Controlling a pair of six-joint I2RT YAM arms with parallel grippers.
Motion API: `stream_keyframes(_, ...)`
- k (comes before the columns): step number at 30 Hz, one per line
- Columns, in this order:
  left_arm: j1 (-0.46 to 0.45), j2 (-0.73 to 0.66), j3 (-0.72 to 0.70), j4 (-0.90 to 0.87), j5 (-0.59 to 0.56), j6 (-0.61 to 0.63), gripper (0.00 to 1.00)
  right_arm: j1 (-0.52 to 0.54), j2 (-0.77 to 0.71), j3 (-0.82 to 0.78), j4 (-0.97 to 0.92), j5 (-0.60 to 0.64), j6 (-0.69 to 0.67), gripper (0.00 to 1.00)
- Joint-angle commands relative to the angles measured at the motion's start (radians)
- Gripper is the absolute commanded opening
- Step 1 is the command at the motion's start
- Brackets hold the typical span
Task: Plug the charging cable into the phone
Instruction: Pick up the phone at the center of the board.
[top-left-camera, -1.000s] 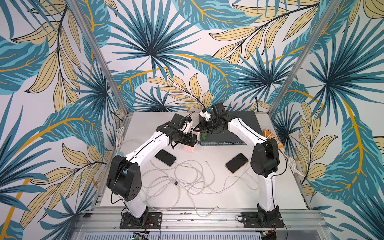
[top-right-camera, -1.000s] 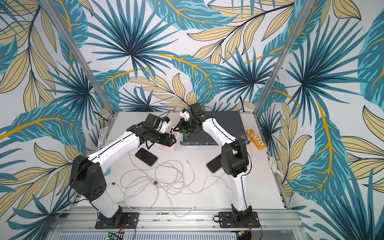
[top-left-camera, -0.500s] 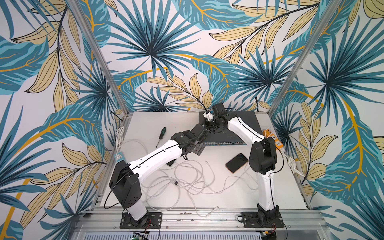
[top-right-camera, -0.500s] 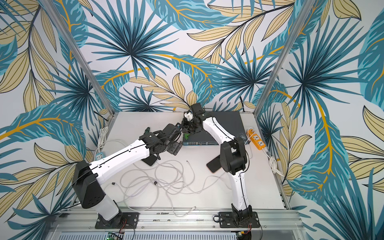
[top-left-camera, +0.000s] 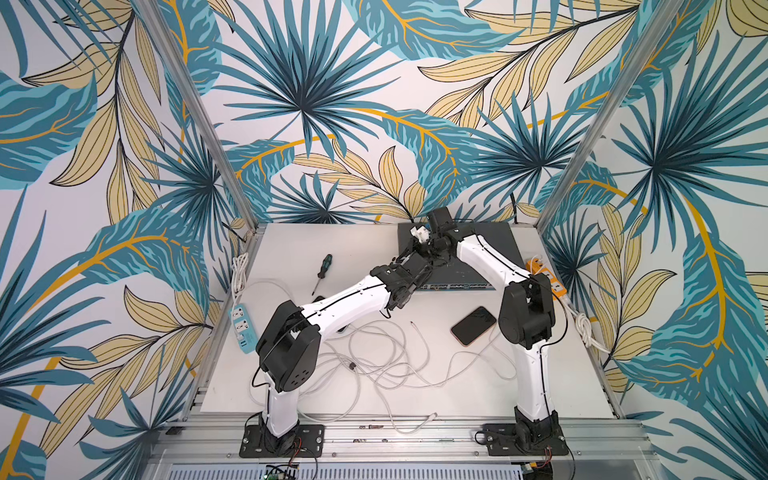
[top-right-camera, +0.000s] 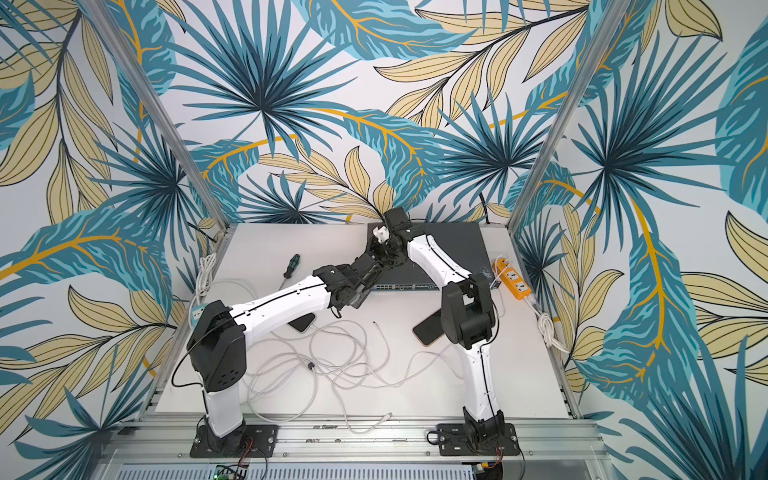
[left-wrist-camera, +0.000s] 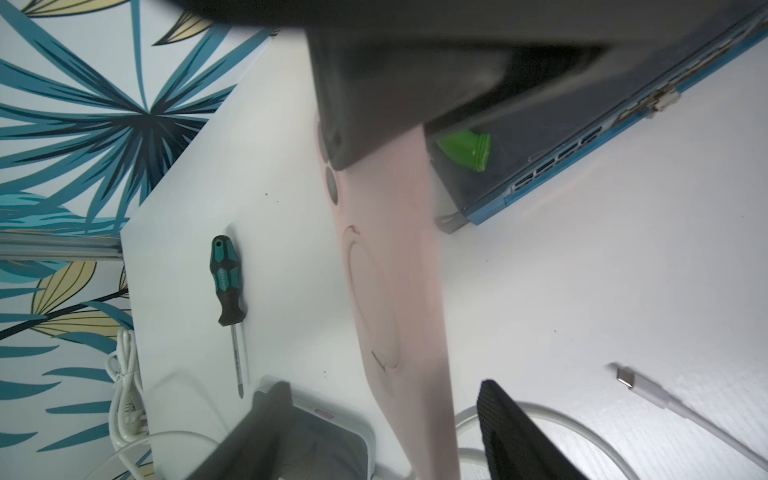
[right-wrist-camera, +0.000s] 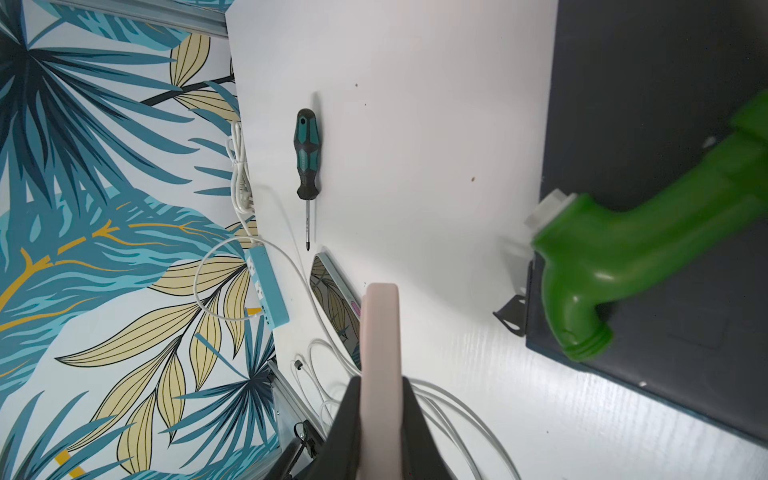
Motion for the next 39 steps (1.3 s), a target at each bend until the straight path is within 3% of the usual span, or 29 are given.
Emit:
stream_keyframes(1, 0.004, -0.009, -0.02, 0.03, -0.073, -0.024, 0.65, 0.015, -0.04, -0.011, 0.022, -0.05, 0.016, 0.03)
stream_keyframes(13, 0.005, 0.025, -0.025, 0.04, -0.103, -0.041, 0.32, 0.015, -0.065, -0.013, 0.028, -0.059, 0.023, 0.04)
stream_keyframes(21, 0.005, 0.024, -0.029, 0.005, -0.16, -0.082, 0.0, 0.014, -0.088, -0.02, 0.026, -0.058, 0.017, 0.04)
stream_keyframes(23, 0.004, 0.011, -0.04, 0.003, -0.167, -0.083, 0.0, 0.015, -0.096, -0.014, 0.018, -0.052, 0.01, 0.08)
stream_keyframes(24, 0.005, 0.001, -0.046, 0.007, -0.165, -0.085, 0.0, 0.014, -0.099, -0.006, 0.011, -0.046, 0.001, 0.15)
stream_keyframes(25, 0.006, -0.017, -0.057, 0.01, -0.155, -0.086, 0.0, 0.013, -0.104, 0.01, -0.009, -0.031, -0.017, 0.35)
stream_keyframes(26, 0.006, -0.03, -0.063, 0.011, -0.145, -0.09, 0.0, 0.01, -0.108, 0.024, -0.03, -0.015, -0.034, 0.47)
stream_keyframes(28, 0.007, -0.067, -0.083, 0.01, -0.115, -0.103, 0.0, -0.003, -0.12, 0.043, -0.059, 0.019, -0.068, 0.56)
stream_keyframes(35, 0.045, -0.272, -0.217, 0.069, 0.061, -0.203, 0.0, -0.104, -0.199, 0.02, -0.128, 0.118, -0.156, 0.61)
stream_keyframes(39, 0.12, -0.441, -0.323, 0.169, 0.229, -0.307, 0.0, -0.118, -0.263, -0.094, -0.163, 0.179, -0.222, 0.59)
